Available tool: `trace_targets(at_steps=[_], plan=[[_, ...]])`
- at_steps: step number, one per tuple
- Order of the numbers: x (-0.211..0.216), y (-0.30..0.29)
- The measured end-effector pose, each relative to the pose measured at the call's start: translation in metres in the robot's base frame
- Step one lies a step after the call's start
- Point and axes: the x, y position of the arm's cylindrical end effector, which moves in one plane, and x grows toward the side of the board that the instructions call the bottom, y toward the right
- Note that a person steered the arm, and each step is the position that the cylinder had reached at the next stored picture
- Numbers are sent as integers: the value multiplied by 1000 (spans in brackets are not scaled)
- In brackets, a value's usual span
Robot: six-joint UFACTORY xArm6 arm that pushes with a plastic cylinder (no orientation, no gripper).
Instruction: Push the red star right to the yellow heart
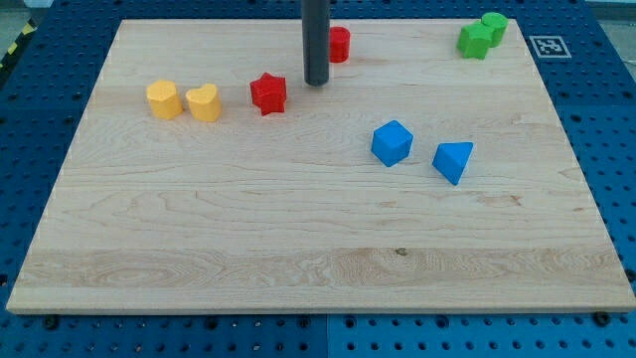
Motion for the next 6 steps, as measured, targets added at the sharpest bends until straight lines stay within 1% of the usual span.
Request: trace_targets(at_steps=[1, 3, 4, 5, 6], plan=[[21, 2], [47, -88], [66, -90], [63, -116], [44, -135]])
